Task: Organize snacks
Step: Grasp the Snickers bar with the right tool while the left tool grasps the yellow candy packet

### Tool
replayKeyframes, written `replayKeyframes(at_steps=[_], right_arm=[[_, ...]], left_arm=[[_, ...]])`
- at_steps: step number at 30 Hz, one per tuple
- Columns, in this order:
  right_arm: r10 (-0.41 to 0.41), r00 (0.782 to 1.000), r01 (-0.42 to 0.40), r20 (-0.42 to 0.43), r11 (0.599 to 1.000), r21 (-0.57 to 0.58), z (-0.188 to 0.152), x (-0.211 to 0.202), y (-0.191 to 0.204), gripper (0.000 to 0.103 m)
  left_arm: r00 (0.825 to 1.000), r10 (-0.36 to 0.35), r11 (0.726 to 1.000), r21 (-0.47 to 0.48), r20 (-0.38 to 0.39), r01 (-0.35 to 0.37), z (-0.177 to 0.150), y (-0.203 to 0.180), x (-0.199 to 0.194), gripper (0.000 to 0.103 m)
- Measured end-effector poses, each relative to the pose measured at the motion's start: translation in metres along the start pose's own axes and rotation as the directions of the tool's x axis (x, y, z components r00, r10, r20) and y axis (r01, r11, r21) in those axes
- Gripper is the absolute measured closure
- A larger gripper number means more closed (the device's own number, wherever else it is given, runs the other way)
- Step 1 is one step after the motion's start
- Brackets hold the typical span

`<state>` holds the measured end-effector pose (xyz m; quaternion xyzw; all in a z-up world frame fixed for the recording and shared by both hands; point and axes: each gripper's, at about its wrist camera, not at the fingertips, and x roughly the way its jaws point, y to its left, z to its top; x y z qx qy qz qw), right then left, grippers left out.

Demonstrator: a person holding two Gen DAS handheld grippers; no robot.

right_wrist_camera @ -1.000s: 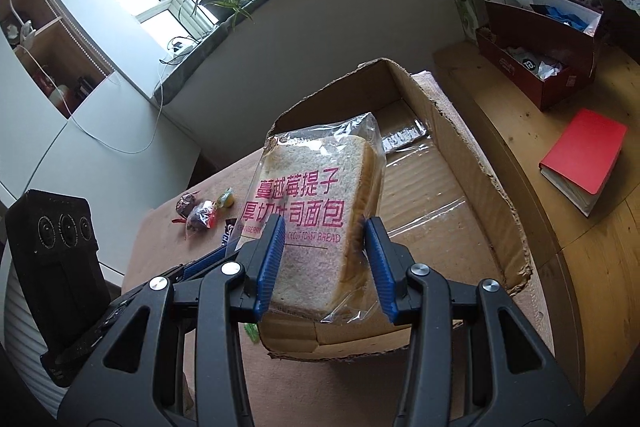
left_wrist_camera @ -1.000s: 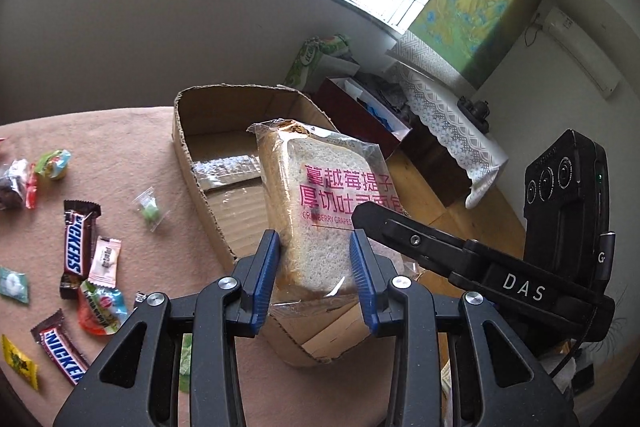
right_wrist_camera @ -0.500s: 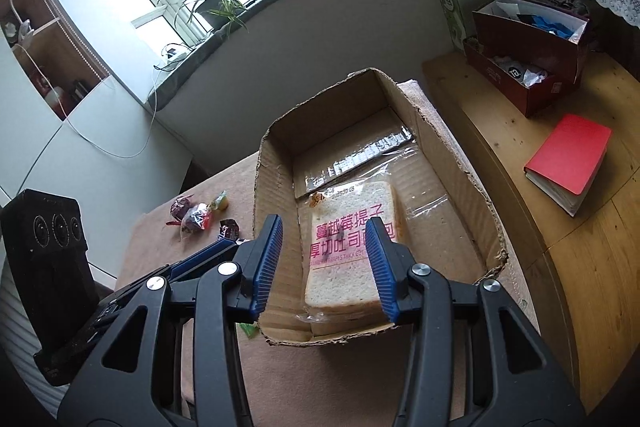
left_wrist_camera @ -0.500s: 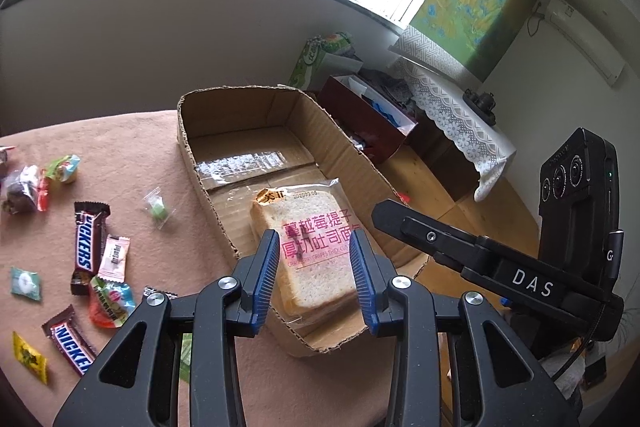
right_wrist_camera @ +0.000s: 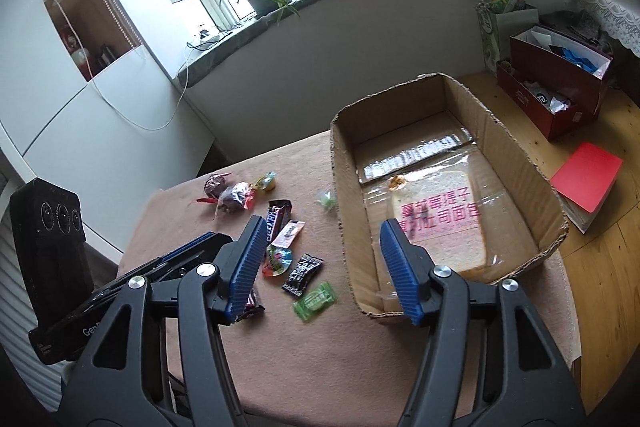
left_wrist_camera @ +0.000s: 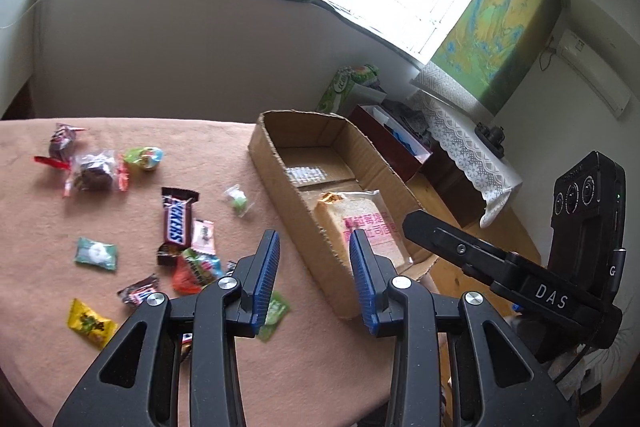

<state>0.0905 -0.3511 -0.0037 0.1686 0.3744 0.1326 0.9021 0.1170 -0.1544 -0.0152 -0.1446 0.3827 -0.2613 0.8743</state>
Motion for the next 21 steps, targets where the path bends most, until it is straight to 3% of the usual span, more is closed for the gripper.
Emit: replayKeyframes(at_steps=[11,21], right_arm=[[0.051,0.993,-0.062,-0.107,0.993,-0.103,-0.031,0.044,0.063,0.041],[0.035,0.972,-0.075,-0.234,0.984,-0.164,-0.061,0.096,0.09,0.041]], left_arm=[[0.988,0.156,0.974,-0.168,0.012,-0.152,-0.035,0.085,-0.043,0.067],[0.98,0.187,0.936,-0.29,-0.061,-0.197,-0.069,0.134,-0.049,0.067]])
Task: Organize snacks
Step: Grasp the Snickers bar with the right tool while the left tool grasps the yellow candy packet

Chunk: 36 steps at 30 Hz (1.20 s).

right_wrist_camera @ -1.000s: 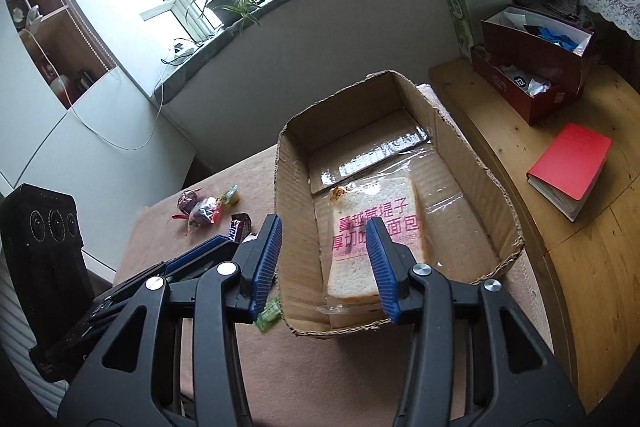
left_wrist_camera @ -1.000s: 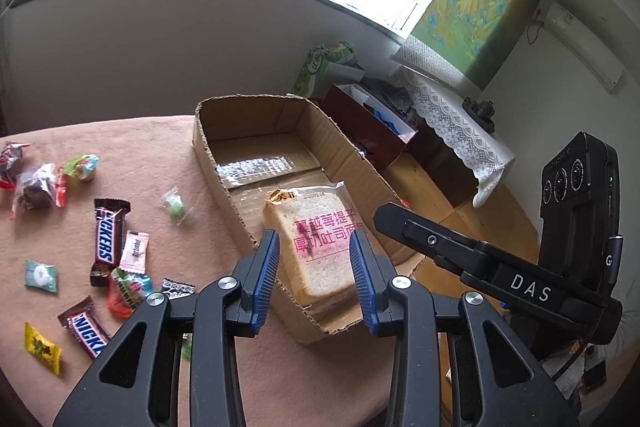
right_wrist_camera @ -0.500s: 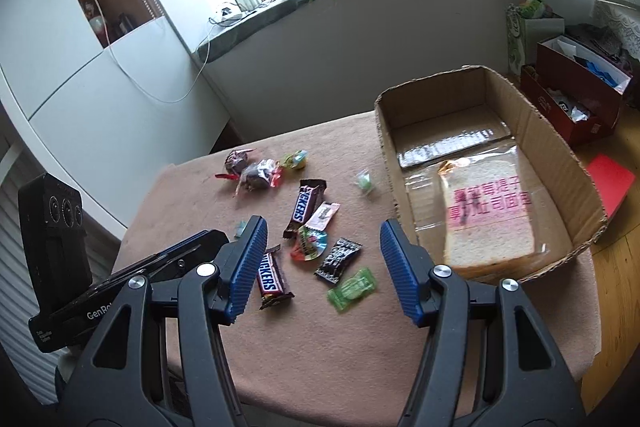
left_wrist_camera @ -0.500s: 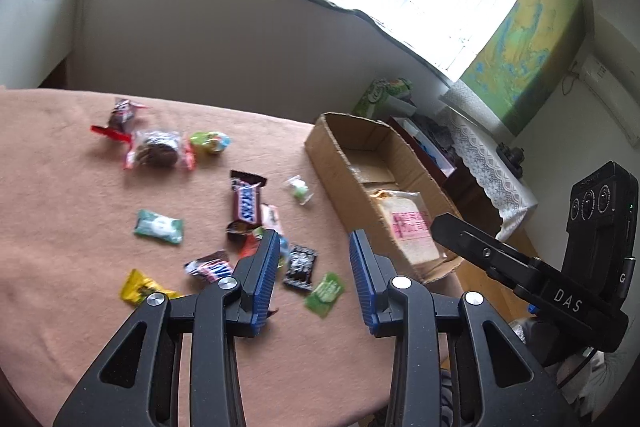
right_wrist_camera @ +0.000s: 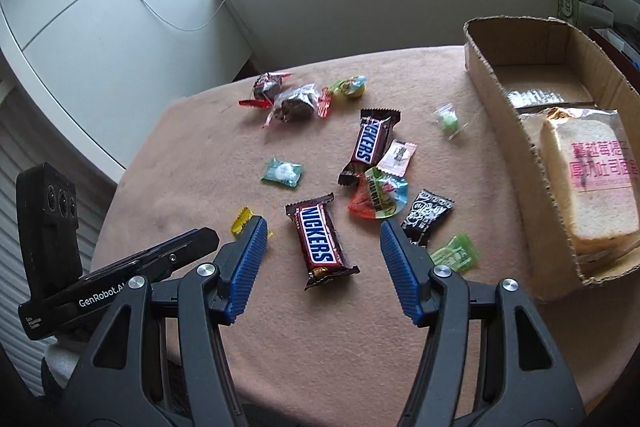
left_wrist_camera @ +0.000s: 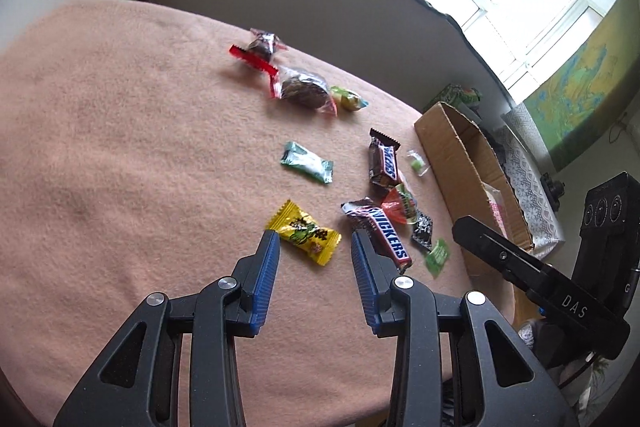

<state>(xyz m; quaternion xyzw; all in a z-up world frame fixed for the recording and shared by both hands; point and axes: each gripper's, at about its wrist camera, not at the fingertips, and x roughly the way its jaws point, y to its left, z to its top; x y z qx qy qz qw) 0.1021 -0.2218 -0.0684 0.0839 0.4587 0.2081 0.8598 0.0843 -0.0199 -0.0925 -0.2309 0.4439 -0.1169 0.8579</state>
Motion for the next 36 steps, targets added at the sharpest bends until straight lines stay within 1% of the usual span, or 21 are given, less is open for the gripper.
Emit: replayKeyframes(at_steps=[7,13,18,22,27,29,33,35,36], right_arm=[[-0.007,0.998,0.007,-0.063,1.0,-0.013,-0.007,0.028,-0.001,0.041],[-0.009,0.997,0.007,-0.083,1.0,-0.02,-0.006,0.036,-0.006,0.042],[0.0,0.996,-0.002,-0.086,1.0,-0.024,-0.006,0.036,-0.009,0.048],[-0.003,0.995,-0.004,-0.096,0.998,-0.065,-0.008,0.039,-0.004,0.055],[-0.021,0.994,0.009,-0.108,0.994,-0.107,-0.008,0.049,0.003,0.056],[-0.021,0.994,0.008,-0.111,0.994,-0.113,-0.007,0.052,0.004,0.058],[-0.026,0.993,0.01,-0.117,0.992,-0.128,-0.004,0.058,0.006,0.058],[-0.031,0.992,0.014,-0.12,0.99,-0.139,-0.002,0.058,0.008,0.06],[-0.032,0.992,0.015,-0.121,0.989,-0.145,-0.002,0.059,0.008,0.06]], left_arm=[[0.999,-0.011,1.0,-0.012,-0.053,0.01,-0.003,0.005,0.021,0.067],[0.999,0.017,1.0,0.027,-0.05,-0.015,0.005,-0.002,0.033,0.067],[0.998,0.046,0.996,0.073,-0.044,-0.043,0.01,-0.009,0.04,0.067],[0.996,0.079,0.987,0.145,-0.039,-0.073,0.005,-0.018,0.039,0.067],[0.99,0.142,0.964,0.228,-0.021,-0.134,-0.007,-0.025,0.039,0.067],[0.988,0.153,0.961,0.235,-0.019,-0.145,-0.006,-0.026,0.04,0.071],[0.984,0.178,0.95,0.261,-0.006,-0.17,-0.005,-0.027,0.042,0.074],[0.982,0.188,0.943,0.28,0.0,-0.18,-0.006,-0.027,0.042,0.079],[0.982,0.188,0.941,0.287,0.002,-0.181,-0.007,-0.026,0.042,0.079]])
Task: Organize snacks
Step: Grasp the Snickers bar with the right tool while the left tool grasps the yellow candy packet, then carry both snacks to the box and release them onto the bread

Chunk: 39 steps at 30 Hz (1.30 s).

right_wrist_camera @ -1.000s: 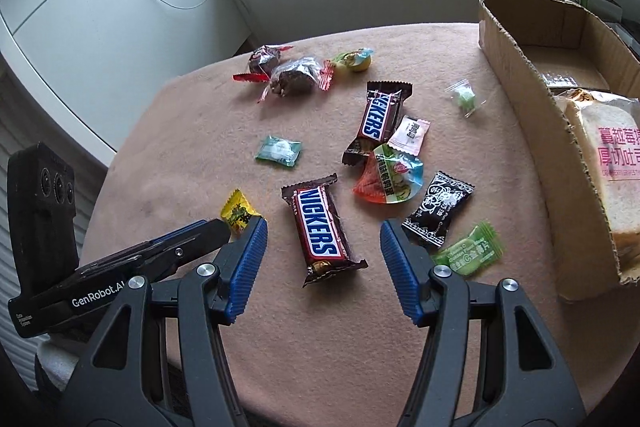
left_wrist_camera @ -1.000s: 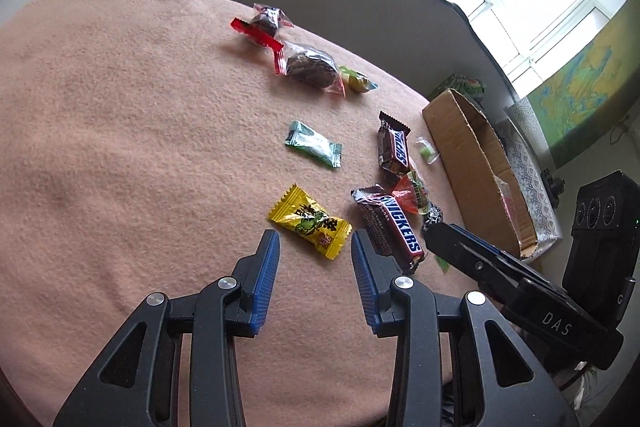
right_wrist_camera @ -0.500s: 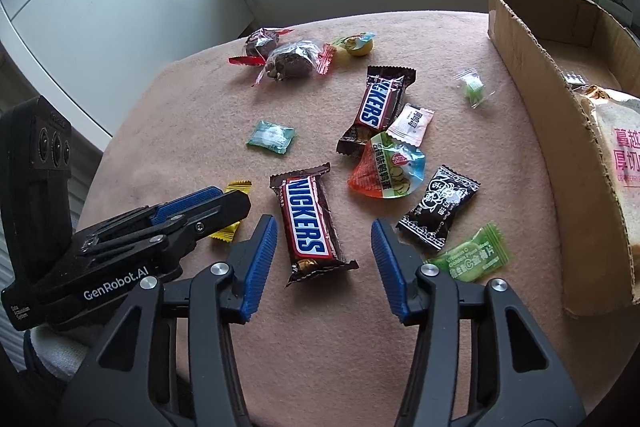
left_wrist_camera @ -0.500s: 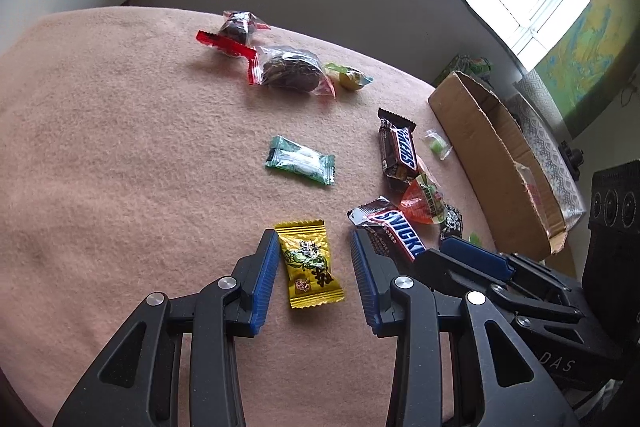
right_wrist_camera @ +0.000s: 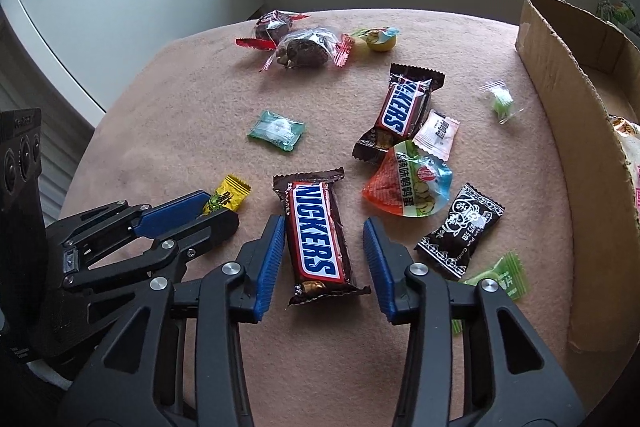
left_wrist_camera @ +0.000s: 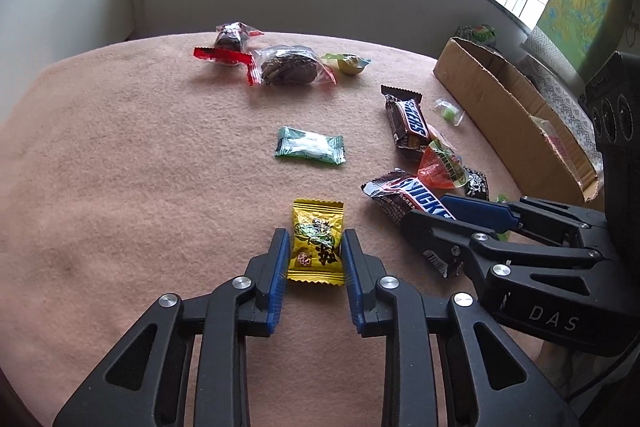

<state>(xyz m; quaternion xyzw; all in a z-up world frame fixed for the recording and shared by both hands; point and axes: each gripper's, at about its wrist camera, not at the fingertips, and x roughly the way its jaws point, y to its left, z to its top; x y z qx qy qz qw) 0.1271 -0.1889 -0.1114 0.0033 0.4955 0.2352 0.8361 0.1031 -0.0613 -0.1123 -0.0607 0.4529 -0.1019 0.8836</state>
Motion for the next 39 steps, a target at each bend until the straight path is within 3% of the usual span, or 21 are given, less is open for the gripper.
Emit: replayKeyframes(at_steps=[4,11,19,28,39], right_arm=[[-0.03,1.0,0.03,0.001,0.999,-0.038,-0.001,0.0,0.006,0.073],[0.0,0.999,0.0,0.035,1.0,-0.005,-0.003,-0.008,0.004,0.073],[-0.005,0.992,0.007,0.128,1.0,-0.018,0.005,-0.045,0.005,0.073],[-0.05,0.969,0.043,0.241,0.999,0.033,0.015,-0.101,-0.032,0.073],[-0.137,0.942,0.102,0.305,0.987,0.127,0.021,-0.139,-0.096,0.073]], left_arm=[[1.0,-0.003,1.0,-0.003,0.013,0.003,-0.002,0.003,-0.002,0.079],[1.0,-0.015,0.999,-0.035,0.021,0.016,-0.001,0.005,-0.005,0.08],[0.995,-0.059,0.997,-0.041,0.078,0.062,0.017,-0.006,-0.024,0.08],[0.981,-0.13,0.991,0.042,0.142,0.125,0.058,-0.056,-0.033,0.08],[0.968,-0.198,0.973,0.148,0.155,0.176,0.089,-0.126,-0.021,0.08]])
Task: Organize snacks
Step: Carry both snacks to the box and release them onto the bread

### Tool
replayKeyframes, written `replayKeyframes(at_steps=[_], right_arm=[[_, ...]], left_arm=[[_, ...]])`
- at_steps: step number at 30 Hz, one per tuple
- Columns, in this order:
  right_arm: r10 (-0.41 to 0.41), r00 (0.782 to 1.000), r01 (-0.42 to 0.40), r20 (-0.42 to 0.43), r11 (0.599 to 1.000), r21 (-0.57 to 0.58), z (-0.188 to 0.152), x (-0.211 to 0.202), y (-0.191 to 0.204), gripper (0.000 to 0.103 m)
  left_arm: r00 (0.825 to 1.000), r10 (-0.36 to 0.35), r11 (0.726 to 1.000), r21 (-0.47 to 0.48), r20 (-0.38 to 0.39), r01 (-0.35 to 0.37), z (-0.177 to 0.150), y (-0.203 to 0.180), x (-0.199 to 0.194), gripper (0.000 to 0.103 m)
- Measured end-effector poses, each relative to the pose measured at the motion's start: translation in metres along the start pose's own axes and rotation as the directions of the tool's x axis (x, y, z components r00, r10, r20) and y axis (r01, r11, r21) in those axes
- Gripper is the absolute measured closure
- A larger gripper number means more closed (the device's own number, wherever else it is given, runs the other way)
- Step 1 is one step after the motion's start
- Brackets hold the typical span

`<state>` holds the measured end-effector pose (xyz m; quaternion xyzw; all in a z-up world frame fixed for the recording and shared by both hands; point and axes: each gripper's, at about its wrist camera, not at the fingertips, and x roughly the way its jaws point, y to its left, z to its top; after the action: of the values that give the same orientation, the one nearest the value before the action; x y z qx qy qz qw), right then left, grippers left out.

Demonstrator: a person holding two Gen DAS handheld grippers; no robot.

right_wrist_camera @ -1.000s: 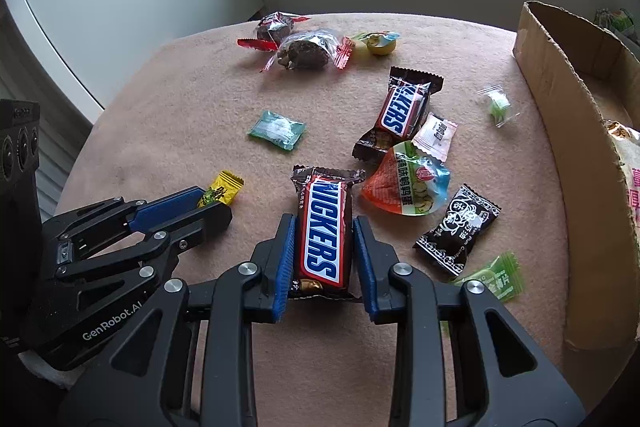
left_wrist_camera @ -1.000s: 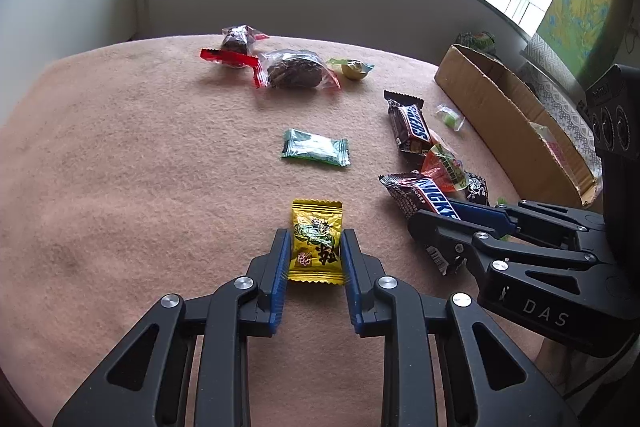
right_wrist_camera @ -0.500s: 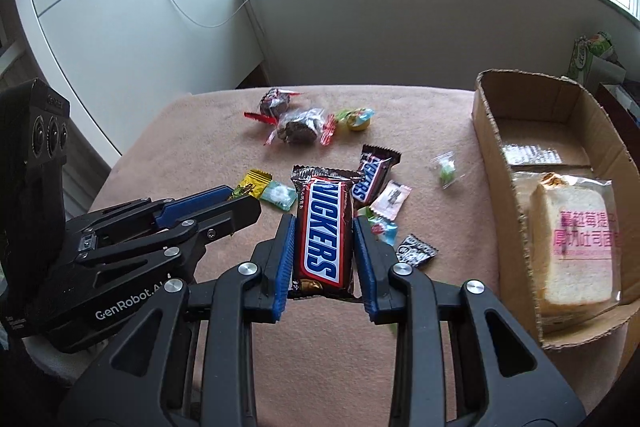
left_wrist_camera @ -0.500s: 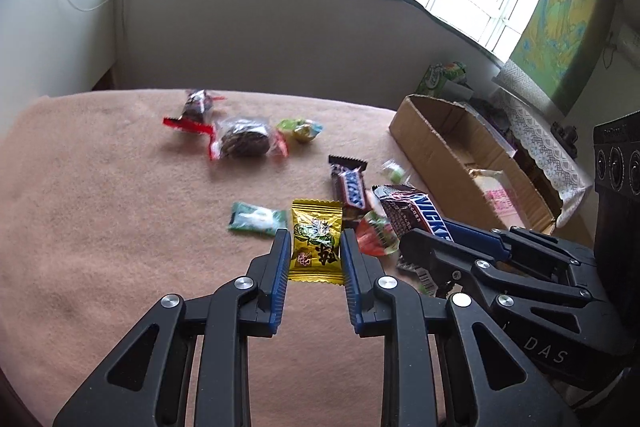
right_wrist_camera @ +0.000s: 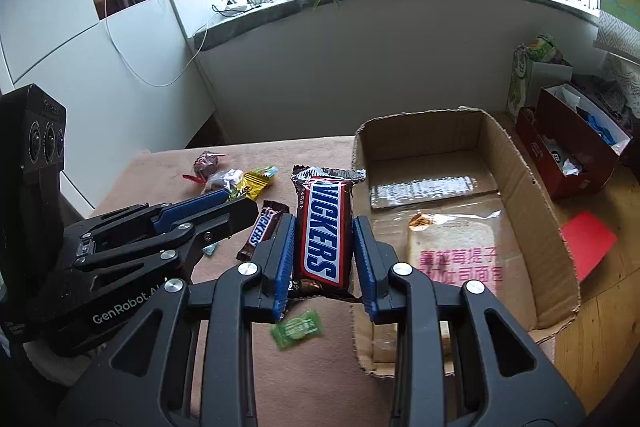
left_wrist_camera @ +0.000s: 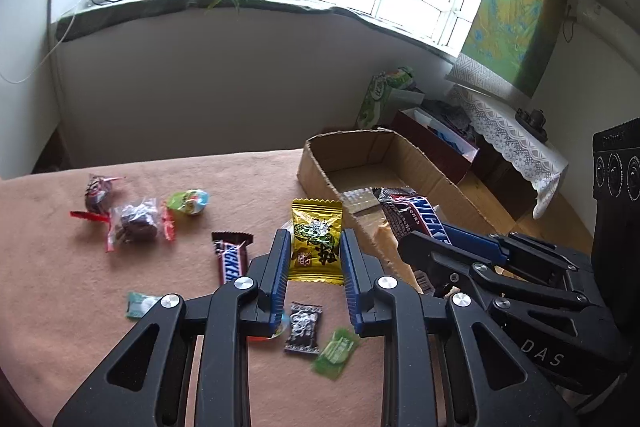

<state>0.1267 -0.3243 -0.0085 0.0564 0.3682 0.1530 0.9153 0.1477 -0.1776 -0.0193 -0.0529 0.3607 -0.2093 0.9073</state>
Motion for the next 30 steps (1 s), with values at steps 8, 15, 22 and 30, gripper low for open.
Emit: replayKeyframes(at_steps=[8,15,22,30], right_arm=[[-0.049,0.999,0.048,0.019,0.997,0.053,0.01,-0.006,-0.045,0.073],[-0.09,0.996,0.088,0.006,0.99,0.108,0.008,-0.002,-0.083,0.073],[-0.111,0.994,0.113,-0.019,0.983,0.145,0.0,0.003,-0.108,0.073],[-0.134,0.991,0.136,-0.021,0.977,0.165,-0.004,0.001,-0.116,0.073]], left_arm=[[0.999,-0.032,0.999,0.036,-0.014,0.032,0.014,-0.029,0.023,0.08],[0.997,-0.061,0.995,0.071,-0.042,0.064,0.021,-0.055,0.047,0.08],[0.994,-0.075,0.991,0.101,-0.076,0.082,0.022,-0.075,0.066,0.08],[0.995,-0.066,0.989,0.123,-0.079,0.075,0.023,-0.081,0.068,0.079]])
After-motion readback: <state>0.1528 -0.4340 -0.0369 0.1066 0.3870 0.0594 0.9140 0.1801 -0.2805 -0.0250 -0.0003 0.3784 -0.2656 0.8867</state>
